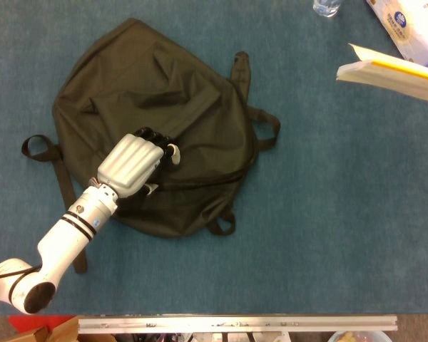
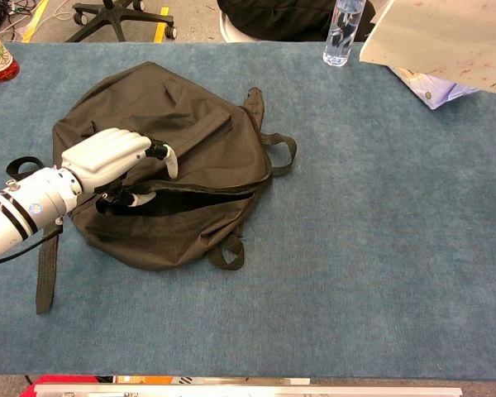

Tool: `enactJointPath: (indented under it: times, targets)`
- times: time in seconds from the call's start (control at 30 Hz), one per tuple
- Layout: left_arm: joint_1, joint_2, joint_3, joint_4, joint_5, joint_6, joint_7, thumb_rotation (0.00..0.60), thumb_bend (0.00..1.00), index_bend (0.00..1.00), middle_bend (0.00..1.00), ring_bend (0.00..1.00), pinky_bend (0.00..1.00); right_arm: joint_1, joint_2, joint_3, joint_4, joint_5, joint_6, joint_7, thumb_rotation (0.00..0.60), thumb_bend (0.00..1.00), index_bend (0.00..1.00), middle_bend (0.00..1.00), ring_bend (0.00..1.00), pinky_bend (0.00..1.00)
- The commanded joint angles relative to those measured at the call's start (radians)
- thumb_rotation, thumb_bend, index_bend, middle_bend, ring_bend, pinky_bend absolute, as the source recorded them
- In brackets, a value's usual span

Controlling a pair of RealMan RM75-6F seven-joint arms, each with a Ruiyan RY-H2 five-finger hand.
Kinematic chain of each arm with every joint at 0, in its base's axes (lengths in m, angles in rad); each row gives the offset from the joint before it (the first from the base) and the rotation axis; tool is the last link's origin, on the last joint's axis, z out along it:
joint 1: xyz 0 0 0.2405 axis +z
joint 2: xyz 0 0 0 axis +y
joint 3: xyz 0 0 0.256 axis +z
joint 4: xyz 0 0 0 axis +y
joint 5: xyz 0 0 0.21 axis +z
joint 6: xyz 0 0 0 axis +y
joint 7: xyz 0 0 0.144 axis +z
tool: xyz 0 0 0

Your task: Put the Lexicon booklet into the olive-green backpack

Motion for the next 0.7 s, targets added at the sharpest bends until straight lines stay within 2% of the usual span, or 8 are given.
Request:
enactJointPath:
  times: [0.03, 0.37, 0.57, 0.7]
  targets:
    - [-0.006, -0.008, -0.006, 0.004, -0.013, 0.005, -0.006, 0.600, 0.36, 0.50, 0.38, 0.31, 0.25, -0.002, 0.001, 0.002, 0.002, 0.002, 0.000, 0.004, 0.600, 0.41, 0.93, 0.80, 0.66, 0.73]
    - [0.004, -0.060, -0.011, 0.019, -0.036, 0.065, -0.025, 0.600, 0.44, 0.73, 0.50, 0.38, 0.29, -0.006, 0.002, 0.006, 0.006, 0.002, -0.004, 0.027, 0.600, 0.41, 0.93, 0.80, 0.66, 0.73]
    - [0.010, -0.047, -0.037, -0.013, -0.071, 0.082, -0.097, 0.600, 0.45, 0.78, 0.52, 0.39, 0.29, -0.007, 0.024, -0.021, -0.017, -0.036, -0.012, 0.080, 0.600, 0.41, 0.93, 0.80, 0.67, 0.73]
    - [0.017, -0.006, -0.073, -0.065, -0.092, 0.085, -0.224, 0.600, 0.45, 0.77, 0.52, 0.39, 0.29, -0.004, 0.053, -0.059, -0.036, -0.109, -0.010, 0.111, 0.600, 0.41, 0.93, 0.80, 0.67, 0.73]
